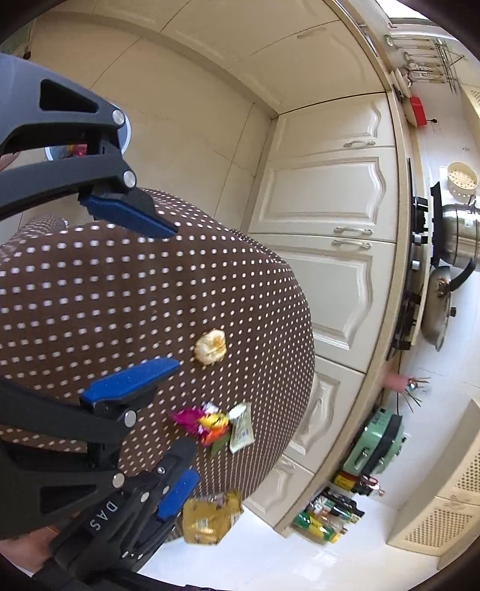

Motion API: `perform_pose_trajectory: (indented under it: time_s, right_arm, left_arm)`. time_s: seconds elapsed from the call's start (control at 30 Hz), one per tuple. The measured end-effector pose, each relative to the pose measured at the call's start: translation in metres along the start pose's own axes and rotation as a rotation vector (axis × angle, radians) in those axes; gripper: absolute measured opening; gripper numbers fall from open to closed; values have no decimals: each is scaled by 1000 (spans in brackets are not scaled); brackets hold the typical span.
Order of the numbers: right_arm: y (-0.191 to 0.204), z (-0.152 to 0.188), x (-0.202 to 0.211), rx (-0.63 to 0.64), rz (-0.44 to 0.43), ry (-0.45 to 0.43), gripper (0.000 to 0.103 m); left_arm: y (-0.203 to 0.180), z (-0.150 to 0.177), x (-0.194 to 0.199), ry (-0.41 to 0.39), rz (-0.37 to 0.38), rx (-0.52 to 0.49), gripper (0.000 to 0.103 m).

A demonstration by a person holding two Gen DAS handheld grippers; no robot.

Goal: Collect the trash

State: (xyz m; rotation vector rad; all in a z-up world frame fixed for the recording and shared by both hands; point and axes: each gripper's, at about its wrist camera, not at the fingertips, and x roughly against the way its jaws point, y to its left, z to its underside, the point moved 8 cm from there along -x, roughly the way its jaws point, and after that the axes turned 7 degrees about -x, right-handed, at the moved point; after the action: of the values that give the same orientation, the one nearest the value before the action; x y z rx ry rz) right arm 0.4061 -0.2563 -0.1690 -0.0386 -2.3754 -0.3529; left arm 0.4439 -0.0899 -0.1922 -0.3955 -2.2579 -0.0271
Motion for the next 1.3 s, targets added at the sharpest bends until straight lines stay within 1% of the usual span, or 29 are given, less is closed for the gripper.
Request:
perform_pose_trajectory:
  time_s: [0.03, 0.07, 0.13, 0.2, 0.23, 0.27, 0.3, 0.33, 0.37, 0.43, 0.5, 0.57, 0.7, 0.83, 0.9, 0.93, 0.97, 1.0, 1.2, 1.27, 1.3]
  right_arm:
    - [1, 0, -7, -5, 12, 13, 66]
    - [-1, 1, -12, -5, 13, 25, 66]
    - [9, 3, -25, -9, -2, 51, 66]
    - [6, 3, -36, -4, 14, 68, 66]
    - [4, 4, -40, 2, 27, 72, 62]
    - [1, 5, -44, 6, 36, 76, 52]
    - [-2, 6, -46, 0, 35, 80, 43]
    - [-5, 5, -46, -16, 21, 83, 43]
    - [-10, 2, -42, -25, 19, 64, 43]
    - [-17, -5, -32, -15, 47, 9, 43]
    - [-23, -9, -23, -42, 38, -25, 43]
    - [-26, -10, -23, -65, 24, -22, 43]
    - [-31, -7, -24, -99, -1, -6, 43]
    - [-30, -8, -22, -103, -9, -7, 43]
    - [-28, -7, -24, -101, -17, -1, 43]
    - [-27, -6, -24, -96, -17, 0, 43]
    - [-27, -7, -25, -95, -19, 2, 43]
    - [-26, -7, -25, -96, -23, 5, 43]
    - [-22, -5, -26, -93, -31, 7, 43]
    - [-20, -6, -24, -89, -38, 3, 43]
    - [-17, -6, -22, -84, -39, -1, 43]
  left_arm:
    - [1, -3, -4, 7, -3, 2, 66]
    - [2, -5, -9, 14, -6, 4, 66]
    - [2, -12, -17, 21, -9, 6, 66]
    - [1, -15, -24, 29, -10, -6, 66]
    - [-1, -16, -27, 35, -10, -14, 66]
    - [-2, -17, -32, 43, -8, -22, 66]
    - [-5, -18, -37, 51, -6, -26, 66]
    - [-7, -18, -40, 56, -2, -29, 66]
    - [-11, -19, -46, 63, 7, -34, 66]
    - [-19, -20, -54, 76, 15, -41, 66]
    - [-27, -23, -61, 83, 25, -54, 66]
    - [-36, -25, -67, 90, 34, -70, 66]
    - [-47, -29, -82, 105, 26, -96, 66]
    - [-50, -33, -91, 106, -5, -118, 66]
    - [-52, -35, -93, 102, -27, -141, 55]
    - [-52, -35, -94, 99, -46, -155, 46]
    - [-52, -36, -95, 97, -59, -164, 40]
    - [-51, -36, -95, 93, -69, -173, 36]
    - [-48, -36, -90, 87, -34, -164, 34]
    - [-46, -34, -86, 91, 2, -140, 34]
    - [-44, -32, -83, 94, 32, -119, 34]
